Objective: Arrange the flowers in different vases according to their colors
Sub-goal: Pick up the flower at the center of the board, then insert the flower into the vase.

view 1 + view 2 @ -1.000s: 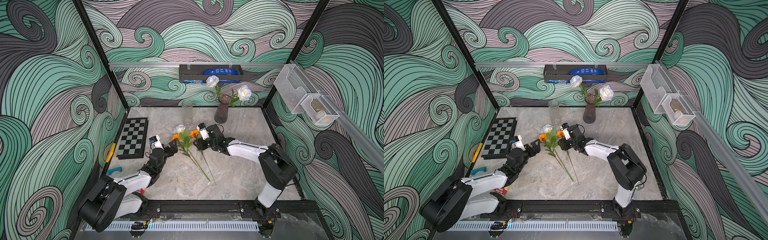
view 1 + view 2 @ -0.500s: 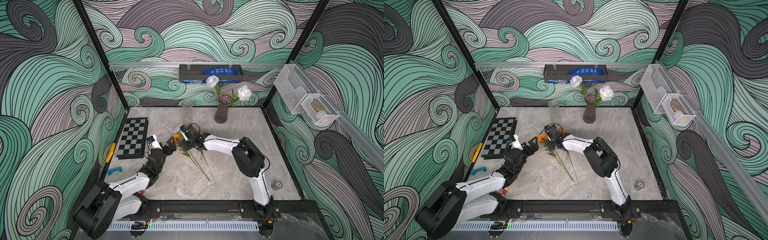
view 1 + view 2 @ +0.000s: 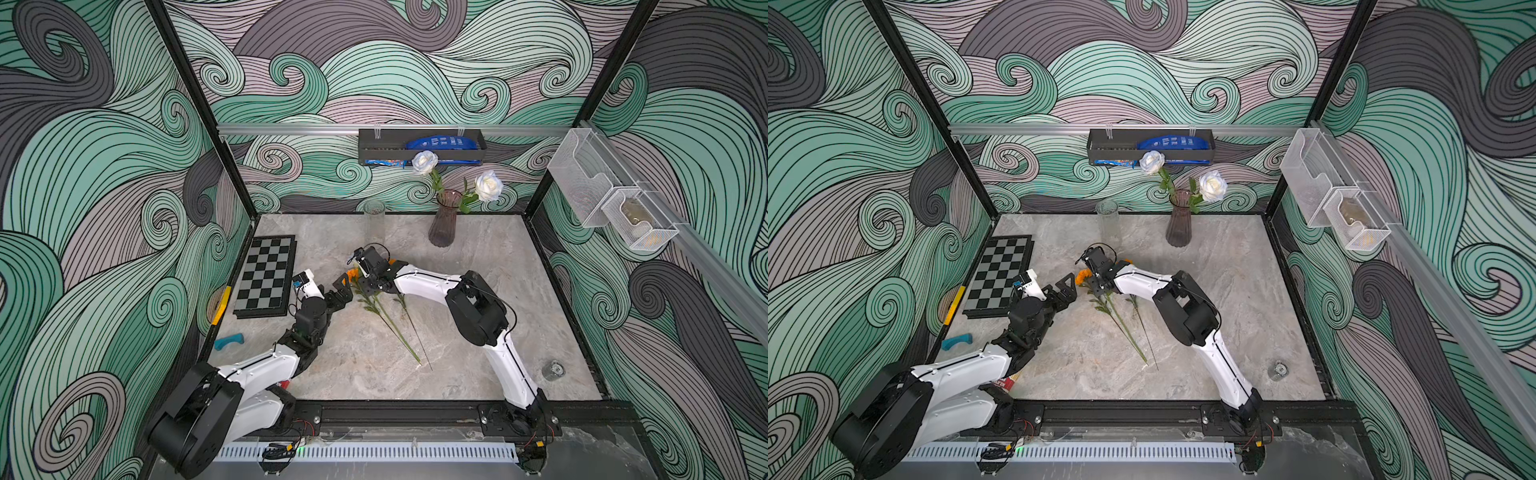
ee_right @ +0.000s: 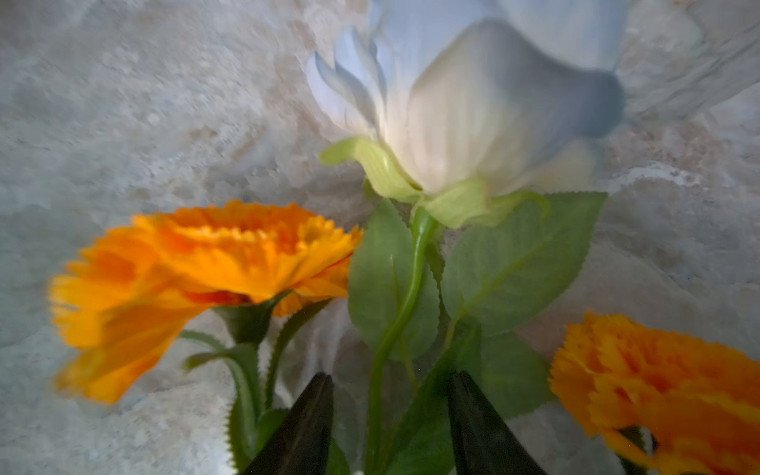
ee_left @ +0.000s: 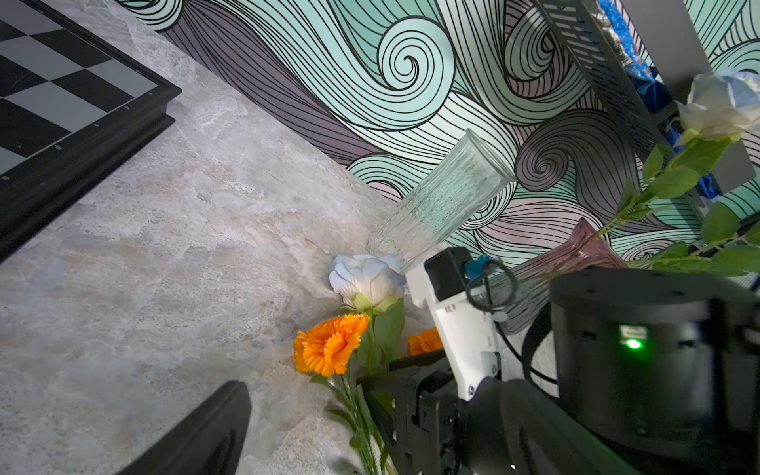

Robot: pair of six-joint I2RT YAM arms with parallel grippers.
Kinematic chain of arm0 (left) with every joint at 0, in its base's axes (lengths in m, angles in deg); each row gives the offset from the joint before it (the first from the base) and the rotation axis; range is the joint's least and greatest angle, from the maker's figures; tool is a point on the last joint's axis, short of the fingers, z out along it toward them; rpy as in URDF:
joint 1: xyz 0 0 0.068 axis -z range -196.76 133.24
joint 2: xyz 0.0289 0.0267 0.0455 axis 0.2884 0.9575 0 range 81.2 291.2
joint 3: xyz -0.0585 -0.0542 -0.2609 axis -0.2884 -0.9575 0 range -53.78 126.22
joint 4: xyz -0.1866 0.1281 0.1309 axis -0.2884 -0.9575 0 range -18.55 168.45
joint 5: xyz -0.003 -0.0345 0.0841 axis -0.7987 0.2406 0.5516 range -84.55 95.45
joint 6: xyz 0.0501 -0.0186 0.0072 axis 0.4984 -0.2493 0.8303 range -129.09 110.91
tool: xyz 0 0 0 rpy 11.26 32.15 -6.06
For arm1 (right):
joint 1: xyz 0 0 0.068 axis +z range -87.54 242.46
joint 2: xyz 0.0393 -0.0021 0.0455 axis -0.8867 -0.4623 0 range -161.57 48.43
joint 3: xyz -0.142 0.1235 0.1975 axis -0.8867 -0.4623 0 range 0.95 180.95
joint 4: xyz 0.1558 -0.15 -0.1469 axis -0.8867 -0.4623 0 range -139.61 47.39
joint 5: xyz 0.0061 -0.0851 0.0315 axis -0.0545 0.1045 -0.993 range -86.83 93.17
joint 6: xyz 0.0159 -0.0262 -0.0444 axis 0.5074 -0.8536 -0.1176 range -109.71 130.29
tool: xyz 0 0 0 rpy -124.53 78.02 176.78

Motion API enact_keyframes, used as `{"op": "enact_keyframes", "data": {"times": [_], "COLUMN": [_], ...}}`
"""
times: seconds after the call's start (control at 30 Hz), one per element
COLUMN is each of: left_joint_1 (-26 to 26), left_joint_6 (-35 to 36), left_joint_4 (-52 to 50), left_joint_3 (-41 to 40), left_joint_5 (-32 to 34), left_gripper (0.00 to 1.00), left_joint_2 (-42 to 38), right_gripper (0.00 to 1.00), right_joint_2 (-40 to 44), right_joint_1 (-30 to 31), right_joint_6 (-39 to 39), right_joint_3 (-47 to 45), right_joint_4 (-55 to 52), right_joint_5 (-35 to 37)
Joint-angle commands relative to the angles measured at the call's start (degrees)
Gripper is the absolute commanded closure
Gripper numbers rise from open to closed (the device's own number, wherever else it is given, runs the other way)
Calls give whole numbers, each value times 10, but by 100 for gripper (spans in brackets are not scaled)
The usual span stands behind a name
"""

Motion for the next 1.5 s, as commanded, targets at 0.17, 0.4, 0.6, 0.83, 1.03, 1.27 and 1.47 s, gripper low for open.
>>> {"op": "enact_keyframes", "data": {"times": [0.17, 0.4, 0.6, 0.83, 1.03, 1.27, 1.47], "left_joint_1": [2, 2, 2, 2, 1, 2, 3], "left_joint_6": [-5, -5, -13, -14, -10, -4, 58], "left_joint_4": [18, 22, 36, 52, 58, 77, 168], "left_joint_3": [-8, -10, -16, -24, -16, -7, 35], "left_joint_5": [-4, -8, -17, -23, -46, -93, -337], "left_gripper": [1, 1, 1, 1, 2, 1, 2], "left_joint_2": [-2, -3, 2, -3, 18, 43, 123], "right_gripper": [74, 96, 97, 100, 100, 100, 100], "right_joint_2": [-31, 20, 87, 143, 222, 407, 534], "right_joint_1": [-2, -2, -4, -4, -4, -11, -45], "right_joint_6": [-3, -11, -9, -5, -17, -122, -255], "right_joint_3": [42, 60, 85, 91, 50, -134, -356], "right_joint_4": [-56, -55, -54, -54, 4, 281, 692], "right_joint_5": [9, 43, 71, 112, 139, 192, 264]}}
